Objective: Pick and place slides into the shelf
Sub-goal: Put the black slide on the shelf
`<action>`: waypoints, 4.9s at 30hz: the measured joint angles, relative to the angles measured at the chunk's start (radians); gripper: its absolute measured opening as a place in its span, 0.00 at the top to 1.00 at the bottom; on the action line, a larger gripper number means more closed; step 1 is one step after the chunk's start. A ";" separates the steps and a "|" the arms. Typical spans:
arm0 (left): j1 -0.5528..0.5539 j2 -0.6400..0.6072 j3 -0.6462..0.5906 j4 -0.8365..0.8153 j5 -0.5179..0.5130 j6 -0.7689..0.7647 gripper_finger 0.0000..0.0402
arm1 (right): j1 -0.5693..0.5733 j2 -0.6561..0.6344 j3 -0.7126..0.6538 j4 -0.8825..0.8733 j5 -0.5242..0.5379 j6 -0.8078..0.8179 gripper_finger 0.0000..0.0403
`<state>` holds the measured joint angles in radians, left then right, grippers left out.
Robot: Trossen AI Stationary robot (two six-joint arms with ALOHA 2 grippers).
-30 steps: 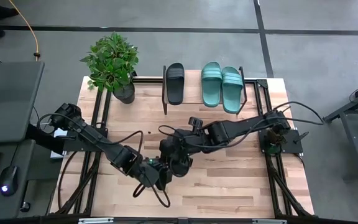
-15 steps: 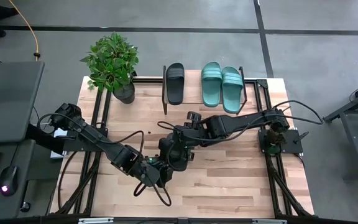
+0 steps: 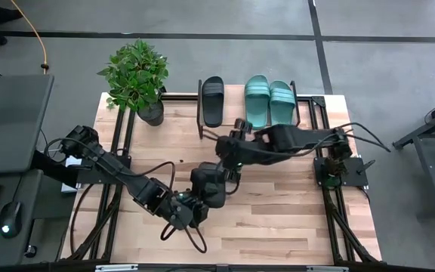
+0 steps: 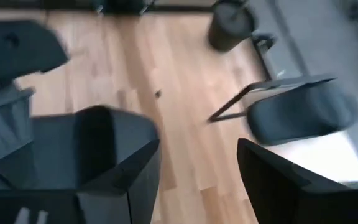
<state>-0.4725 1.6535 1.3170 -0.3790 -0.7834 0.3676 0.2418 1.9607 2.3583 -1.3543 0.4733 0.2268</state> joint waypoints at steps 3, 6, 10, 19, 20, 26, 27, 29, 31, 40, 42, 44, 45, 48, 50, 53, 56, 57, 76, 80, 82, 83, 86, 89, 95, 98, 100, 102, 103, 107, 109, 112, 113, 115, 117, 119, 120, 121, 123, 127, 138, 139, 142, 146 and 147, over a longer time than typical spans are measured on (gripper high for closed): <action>-0.023 0.000 0.000 0.001 -0.069 0.029 0.85 | 0.005 -0.063 -0.052 0.046 0.073 -0.011 0.50; -0.054 0.000 0.000 0.000 -0.158 0.056 0.82 | 0.004 -0.099 -0.064 0.045 0.100 -0.012 0.50; -0.079 0.000 0.000 0.001 -0.243 0.110 0.80 | 0.000 -0.107 -0.066 0.043 0.102 0.026 0.50; -0.034 0.000 -0.004 -0.002 -0.290 0.239 0.80 | 0.001 -0.092 -0.067 0.010 0.078 0.011 0.50; -0.022 0.000 -0.004 -0.007 -0.290 0.257 0.80 | 0.001 -0.092 -0.067 0.003 0.086 0.008 0.50; 0.076 0.000 -0.004 -0.009 -0.286 0.337 0.79 | 0.001 -0.095 -0.067 -0.003 0.223 -0.027 0.50; 0.092 0.000 -0.004 -0.006 -0.281 0.347 0.79 | 0.001 -0.098 -0.067 -0.003 0.251 -0.031 0.50; 0.126 0.000 -0.005 0.004 -0.263 0.378 0.79 | -0.002 -0.111 -0.062 -0.010 0.311 -0.025 0.50; 0.155 0.000 -0.005 0.028 -0.251 0.413 0.79 | -0.005 -0.131 -0.050 -0.005 0.357 -0.022 0.50; 0.270 0.001 -0.005 0.179 -0.135 0.596 0.79 | -0.042 -0.254 -0.003 0.087 0.252 -0.076 0.50; 0.298 0.001 -0.005 0.224 -0.091 0.629 0.79 | -0.056 -0.277 -0.003 0.102 0.196 -0.095 0.50; 0.327 0.001 -0.005 0.258 -0.052 0.659 0.79 | -0.067 -0.294 -0.003 0.104 0.156 -0.097 0.50; 0.342 0.001 -0.005 0.273 -0.039 0.673 0.79 | -0.071 -0.302 -0.004 0.104 0.145 -0.097 0.50; 0.384 0.001 -0.005 0.319 -0.020 0.704 0.79 | -0.073 -0.316 -0.004 0.102 0.127 -0.113 0.50; 0.410 0.001 -0.005 0.341 -0.008 0.716 0.79 | -0.072 -0.316 -0.004 0.102 0.116 -0.121 0.50; 0.445 0.001 -0.005 0.377 0.024 0.727 0.79 | -0.072 -0.316 -0.005 0.099 0.116 -0.123 0.50; 0.472 0.001 -0.005 0.400 0.071 0.728 0.79 | -0.072 -0.316 -0.005 0.095 0.112 -0.123 0.50; 0.481 0.001 -0.005 0.406 0.086 0.728 0.79 | -0.072 -0.315 -0.005 0.094 0.112 -0.123 0.50; 0.663 0.001 -0.005 0.510 0.304 0.751 0.79 | -0.078 -0.315 -0.005 0.114 0.120 -0.209 0.50; 0.697 0.001 -0.005 0.529 0.350 0.750 0.79 | -0.089 -0.315 -0.005 0.115 0.119 -0.224 0.50; 0.716 0.006 -0.005 0.541 0.361 0.750 0.79 | -0.096 -0.315 -0.005 0.115 0.120 -0.235 0.50; 0.724 0.011 -0.004 0.553 0.366 0.751 0.79 | -0.100 -0.315 -0.005 0.115 0.120 -0.235 0.50; 0.755 0.015 -0.005 0.551 0.396 0.750 0.79 | -0.111 -0.315 -0.005 0.115 0.112 -0.236 0.50; 0.774 0.028 -0.003 0.573 0.429 0.751 0.79 | -0.115 -0.315 -0.005 0.115 0.101 -0.255 0.50; 0.805 0.048 -0.005 0.591 0.441 0.750 0.79 | -0.118 -0.315 -0.005 0.118 0.091 -0.285 0.50; 0.813 0.058 -0.004 0.611 0.467 0.751 0.79 | -0.118 -0.315 -0.005 0.117 0.091 -0.288 0.50; 0.815 0.064 -0.004 0.616 0.475 0.750 0.79 | -0.118 -0.314 -0.005 0.117 0.083 -0.288 0.50; 0.814 0.070 -0.005 0.617 0.475 0.755 0.79 | -0.118 -0.314 -0.005 0.118 0.068 -0.288 0.50; 0.814 0.075 -0.004 0.632 0.476 0.755 0.79 | -0.118 -0.314 -0.005 0.117 0.065 -0.288 0.50; 0.813 0.081 -0.004 0.638 0.478 0.754 0.79 | -0.118 -0.314 -0.005 0.115 0.064 -0.288 0.50; 0.813 0.086 -0.003 0.646 0.478 0.754 0.79 | -0.118 -0.314 -0.005 0.106 0.064 -0.283 0.50; 0.814 0.088 -0.004 0.637 0.477 0.754 0.79 | -0.118 -0.314 -0.005 0.101 0.064 -0.280 0.50; 0.814 0.088 -0.004 0.639 0.477 0.754 0.79 | -0.118 -0.314 -0.005 0.100 0.064 -0.280 0.50; 0.814 0.087 -0.004 0.642 0.477 0.754 0.79 | -0.118 -0.314 -0.005 0.100 0.064 -0.280 0.50; 0.815 0.087 -0.004 0.642 0.477 0.754 0.79 | -0.118 -0.314 -0.005 0.100 0.064 -0.280 0.50; 0.826 0.087 -0.004 0.646 0.478 0.754 0.79 | -0.118 -0.314 -0.005 0.100 0.064 -0.280 0.50; 0.827 0.087 -0.004 0.644 0.478 0.754 0.79 | -0.118 -0.314 -0.005 0.099 0.064 -0.280 0.50; 0.834 0.087 -0.004 0.639 0.478 0.754 0.79 | -0.118 -0.314 -0.005 0.099 0.064 -0.280 0.50; 0.849 0.097 -0.004 0.644 0.478 0.738 0.79 | -0.118 -0.314 -0.005 0.099 0.063 -0.280 0.50; 0.875 0.100 -0.005 0.636 0.487 0.713 0.79 | -0.118 -0.314 -0.005 0.099 0.019 -0.279 0.50; 0.897 0.099 -0.004 0.638 0.558 0.657 0.79 | -0.118 -0.314 -0.005 0.099 -0.029 -0.277 0.50; 0.902 0.099 -0.004 0.638 0.559 0.651 0.79 | -0.118 -0.314 -0.005 0.099 -0.029 -0.277 0.50; 0.907 0.099 -0.004 0.635 0.566 0.641 0.79 | -0.118 -0.314 -0.005 0.099 -0.031 -0.276 0.50; 0.919 0.099 -0.004 0.630 0.604 0.610 0.79 | -0.118 -0.314 -0.005 0.099 -0.048 -0.276 0.50; 0.920 0.099 -0.004 0.629 0.609 0.606 0.79 | -0.118 -0.314 -0.005 0.099 -0.048 -0.276 0.50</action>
<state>0.4477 1.7527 1.3128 0.2504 -0.1741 0.9738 0.1239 1.6463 2.3533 -1.2550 0.4255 -0.0494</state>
